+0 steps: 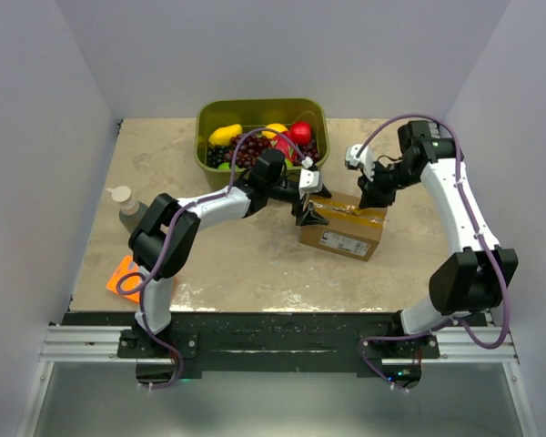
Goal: Unpack the express box
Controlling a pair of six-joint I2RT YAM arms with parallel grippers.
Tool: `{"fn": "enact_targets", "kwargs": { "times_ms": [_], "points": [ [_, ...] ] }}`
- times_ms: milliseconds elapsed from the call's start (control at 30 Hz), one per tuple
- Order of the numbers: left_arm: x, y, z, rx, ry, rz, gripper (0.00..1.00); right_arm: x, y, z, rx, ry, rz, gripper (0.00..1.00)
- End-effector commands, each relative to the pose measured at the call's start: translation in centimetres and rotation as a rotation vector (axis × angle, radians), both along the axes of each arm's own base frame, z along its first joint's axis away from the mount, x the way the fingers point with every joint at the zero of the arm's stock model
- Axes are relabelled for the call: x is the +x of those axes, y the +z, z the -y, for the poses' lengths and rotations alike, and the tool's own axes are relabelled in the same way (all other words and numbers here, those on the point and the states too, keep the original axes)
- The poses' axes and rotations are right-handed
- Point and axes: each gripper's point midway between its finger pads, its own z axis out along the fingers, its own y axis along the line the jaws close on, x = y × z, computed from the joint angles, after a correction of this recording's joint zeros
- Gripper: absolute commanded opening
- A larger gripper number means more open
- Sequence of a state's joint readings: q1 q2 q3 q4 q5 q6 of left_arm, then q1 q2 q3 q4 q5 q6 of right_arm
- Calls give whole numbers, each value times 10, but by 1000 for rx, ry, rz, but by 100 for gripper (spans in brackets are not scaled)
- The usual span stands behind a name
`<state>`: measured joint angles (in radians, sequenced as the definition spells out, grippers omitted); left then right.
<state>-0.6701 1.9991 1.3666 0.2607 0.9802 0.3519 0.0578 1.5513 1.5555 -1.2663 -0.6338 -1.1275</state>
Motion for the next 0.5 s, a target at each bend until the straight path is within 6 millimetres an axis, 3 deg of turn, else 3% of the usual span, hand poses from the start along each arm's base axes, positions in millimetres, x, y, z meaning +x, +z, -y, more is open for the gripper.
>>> {"fn": "enact_targets", "kwargs": {
  "times_ms": [0, 233, 300, 467],
  "points": [
    [-2, -64, -15, 161, 55, -113, 83, -7, 12, 15, -63, -6, 18, 0],
    [1, -72, -17, 188, 70, -100, 81, -6, 8, 31, -85, -64, -35, 0],
    [1, -74, -18, 197, 72, -99, 81, -4, 9, 43, -84, -113, -44, 0],
    [1, -79, -20, 211, 75, -105, 80, -12, 7, 53, -106, -130, -72, 0]
  ]
}}
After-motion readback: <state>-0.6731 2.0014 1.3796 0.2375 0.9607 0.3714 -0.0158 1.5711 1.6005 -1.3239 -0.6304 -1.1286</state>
